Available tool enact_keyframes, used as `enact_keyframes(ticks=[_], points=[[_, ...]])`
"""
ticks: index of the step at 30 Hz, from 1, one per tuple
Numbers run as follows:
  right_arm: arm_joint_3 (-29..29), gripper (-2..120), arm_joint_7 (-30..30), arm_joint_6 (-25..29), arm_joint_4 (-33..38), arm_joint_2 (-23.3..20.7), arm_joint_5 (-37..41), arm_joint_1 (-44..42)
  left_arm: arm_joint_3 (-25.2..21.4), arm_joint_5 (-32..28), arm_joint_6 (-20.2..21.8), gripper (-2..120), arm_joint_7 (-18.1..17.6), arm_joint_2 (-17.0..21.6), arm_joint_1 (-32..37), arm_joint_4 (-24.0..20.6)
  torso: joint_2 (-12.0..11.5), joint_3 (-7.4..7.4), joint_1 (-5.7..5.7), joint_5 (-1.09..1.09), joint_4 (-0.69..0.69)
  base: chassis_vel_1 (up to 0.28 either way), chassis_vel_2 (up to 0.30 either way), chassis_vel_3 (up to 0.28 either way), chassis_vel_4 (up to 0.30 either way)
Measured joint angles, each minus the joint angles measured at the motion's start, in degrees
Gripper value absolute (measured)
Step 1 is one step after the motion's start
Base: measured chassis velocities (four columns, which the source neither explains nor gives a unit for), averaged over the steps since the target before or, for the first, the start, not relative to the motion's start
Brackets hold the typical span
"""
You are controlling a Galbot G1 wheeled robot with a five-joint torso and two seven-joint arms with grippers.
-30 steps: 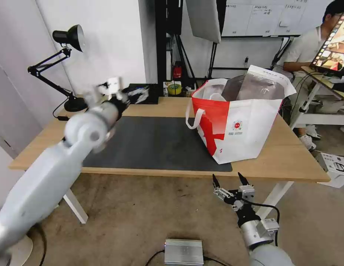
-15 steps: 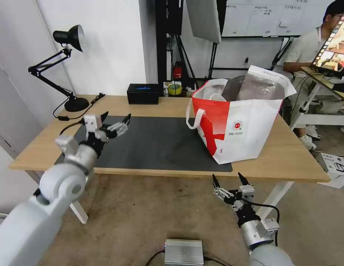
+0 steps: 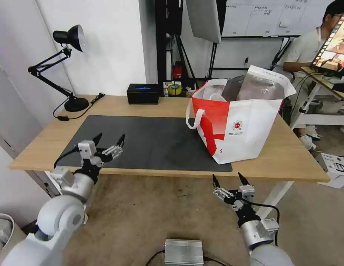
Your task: Pick up the trash from the table and place it into the takeout bag.
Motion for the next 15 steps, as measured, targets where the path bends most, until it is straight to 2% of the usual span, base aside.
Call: enact_keyframes(ticks=[4, 6, 15], points=[[0.00, 100, 0.00, 0.00, 0.00, 0.00, 0.00, 0.00, -1.00, 2.19, -2.36, 100, 1.08, -1.51, 2.80, 0.13, 0.00, 0.00, 0.00, 0.00, 0.00, 0.000, 0.000, 0.000, 0.000], [0.00, 100, 0.00, 0.00, 0.00, 0.00, 0.00, 0.00, -1.69, 4.28, -5.63, 100, 2.14, -2.80, 5.03, 0.69, 0.00, 0.00, 0.00, 0.00, 0.00, 0.000, 0.000, 0.000, 0.000], [0.00, 100, 0.00, 0.00, 0.00, 0.00, 0.00, 0.00, -4.24, 7.20, -10.32, 100, 3.34, -5.25, 10.24, 1.32, 0.00, 0.00, 0.00, 0.00, 0.00, 0.000, 0.000, 0.000, 0.000]])
